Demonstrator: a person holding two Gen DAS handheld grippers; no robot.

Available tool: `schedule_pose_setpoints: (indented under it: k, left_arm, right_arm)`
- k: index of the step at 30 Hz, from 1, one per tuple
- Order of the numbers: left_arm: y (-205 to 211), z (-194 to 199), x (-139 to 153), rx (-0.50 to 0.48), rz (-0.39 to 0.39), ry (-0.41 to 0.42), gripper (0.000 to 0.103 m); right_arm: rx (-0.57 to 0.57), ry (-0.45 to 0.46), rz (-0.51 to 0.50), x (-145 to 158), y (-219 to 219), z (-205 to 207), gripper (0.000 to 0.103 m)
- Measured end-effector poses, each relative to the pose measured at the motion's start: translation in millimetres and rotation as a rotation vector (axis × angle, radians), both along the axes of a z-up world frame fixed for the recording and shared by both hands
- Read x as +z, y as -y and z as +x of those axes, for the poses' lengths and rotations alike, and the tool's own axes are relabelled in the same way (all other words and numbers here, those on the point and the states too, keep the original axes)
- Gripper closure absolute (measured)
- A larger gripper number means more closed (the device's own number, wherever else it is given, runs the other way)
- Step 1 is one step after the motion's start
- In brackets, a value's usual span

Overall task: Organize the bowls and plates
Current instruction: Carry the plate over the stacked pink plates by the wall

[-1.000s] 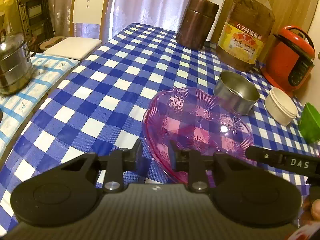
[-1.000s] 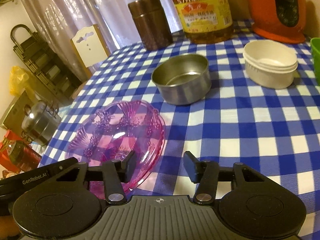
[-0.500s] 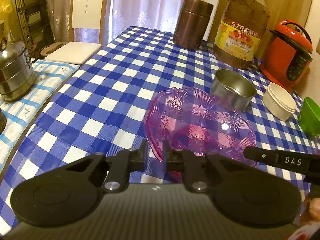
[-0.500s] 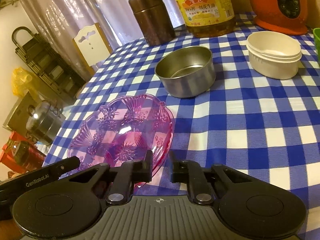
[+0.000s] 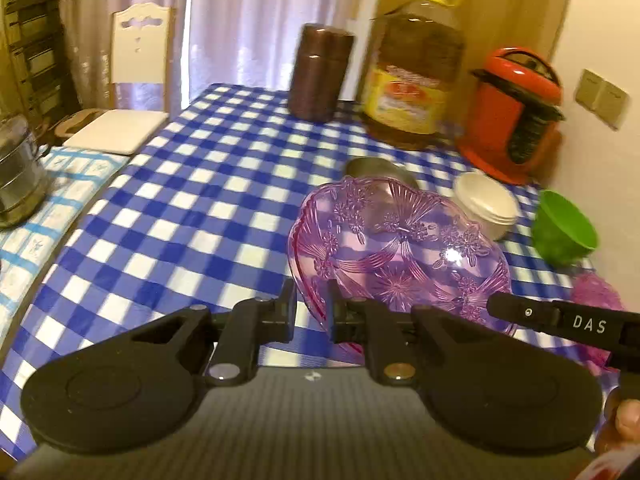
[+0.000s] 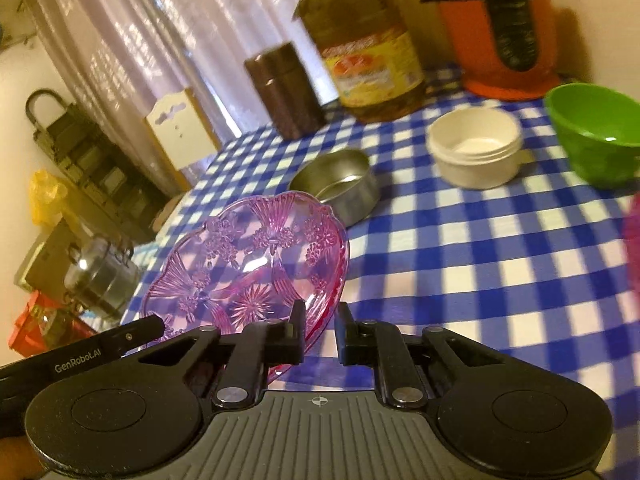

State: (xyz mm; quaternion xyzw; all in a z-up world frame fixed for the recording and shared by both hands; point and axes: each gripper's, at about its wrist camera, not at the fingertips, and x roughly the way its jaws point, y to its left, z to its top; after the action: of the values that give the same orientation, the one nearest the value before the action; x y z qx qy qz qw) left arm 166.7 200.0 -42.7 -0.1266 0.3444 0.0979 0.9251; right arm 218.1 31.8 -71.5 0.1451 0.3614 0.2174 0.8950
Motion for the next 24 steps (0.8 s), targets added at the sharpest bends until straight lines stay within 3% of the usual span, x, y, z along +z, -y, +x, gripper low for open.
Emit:
schedule_pose_setpoints:
  k: [13, 24]
  left_arm:
    - [100.0, -3.1, 27.9, -0.174, -0.010, 0.034, 0.090]
    - [173.7, 9.1, 28.1, -0.296, -0.014, 0.034, 0.091]
  right_arm:
    - [-0.165, 0.035, 0.018, 37.1, 103.9, -53.3, 0.088]
    - [-0.294, 0.038, 0.019, 40.9, 181.2, -87.2, 0.088]
